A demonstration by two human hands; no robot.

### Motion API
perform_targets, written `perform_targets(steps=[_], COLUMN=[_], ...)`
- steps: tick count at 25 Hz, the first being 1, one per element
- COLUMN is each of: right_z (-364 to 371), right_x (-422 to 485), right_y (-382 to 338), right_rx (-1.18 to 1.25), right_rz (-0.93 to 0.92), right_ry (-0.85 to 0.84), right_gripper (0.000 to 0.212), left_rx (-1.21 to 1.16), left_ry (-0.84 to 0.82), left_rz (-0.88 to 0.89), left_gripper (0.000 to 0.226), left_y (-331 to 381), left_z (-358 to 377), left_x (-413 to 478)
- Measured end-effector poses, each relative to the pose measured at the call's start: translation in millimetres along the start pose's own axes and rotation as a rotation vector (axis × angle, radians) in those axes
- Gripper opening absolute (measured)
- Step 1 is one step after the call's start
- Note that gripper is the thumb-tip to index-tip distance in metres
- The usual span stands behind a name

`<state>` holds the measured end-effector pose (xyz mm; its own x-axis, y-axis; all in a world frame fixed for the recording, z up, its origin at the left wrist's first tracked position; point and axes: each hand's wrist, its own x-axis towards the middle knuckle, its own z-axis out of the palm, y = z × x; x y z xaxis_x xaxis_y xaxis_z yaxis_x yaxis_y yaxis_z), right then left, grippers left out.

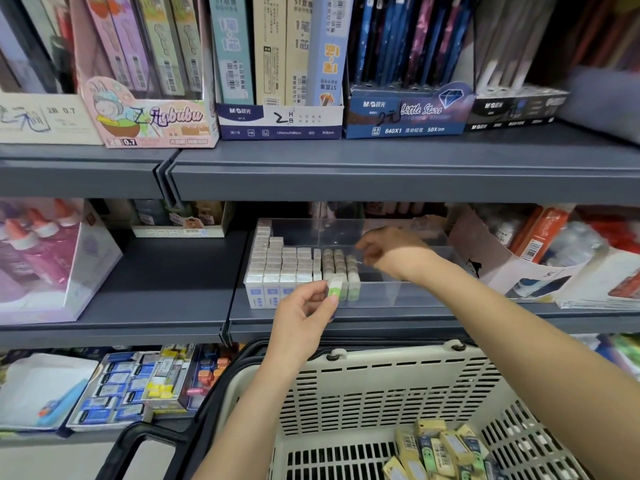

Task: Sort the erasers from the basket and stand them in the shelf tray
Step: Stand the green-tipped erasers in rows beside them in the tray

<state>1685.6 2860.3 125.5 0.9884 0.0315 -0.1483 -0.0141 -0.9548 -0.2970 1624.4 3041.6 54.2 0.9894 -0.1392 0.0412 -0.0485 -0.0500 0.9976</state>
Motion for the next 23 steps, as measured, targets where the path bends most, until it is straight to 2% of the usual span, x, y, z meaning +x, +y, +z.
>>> perform_targets(steps=[3, 7, 16, 20, 23], right_z=[-1, 2, 3, 5, 10], right_x=[7, 10, 11, 13, 12], right_y=[-8, -11, -9, -9, -8], right_rx=[-0.116, -0.207, -0.097, -0.029, -0.080], right_rz=[-0.059, -0.084, -0.066, -0.049, -0.047], right_ry=[-0.051, -0.020, 0.018, -0.051, -0.078], right_gripper=[0.033, 0.028, 0.020, 0.020, 0.022], left_rx=[-0.008, -0.002, -0.011, -0.026, -0.037], left_ry=[0.011, -0.001, -0.013, -0.011, -0.014], left_rz=[-0.001, 0.001, -0.001, 0.016, 0.019], left_gripper=[0.020, 0.019, 0.021, 0.019, 0.023], left_y=[-1, -1, 1, 3, 4], left_z=[-1, 0, -1, -1, 0], left_x=[2, 1, 0, 0, -1])
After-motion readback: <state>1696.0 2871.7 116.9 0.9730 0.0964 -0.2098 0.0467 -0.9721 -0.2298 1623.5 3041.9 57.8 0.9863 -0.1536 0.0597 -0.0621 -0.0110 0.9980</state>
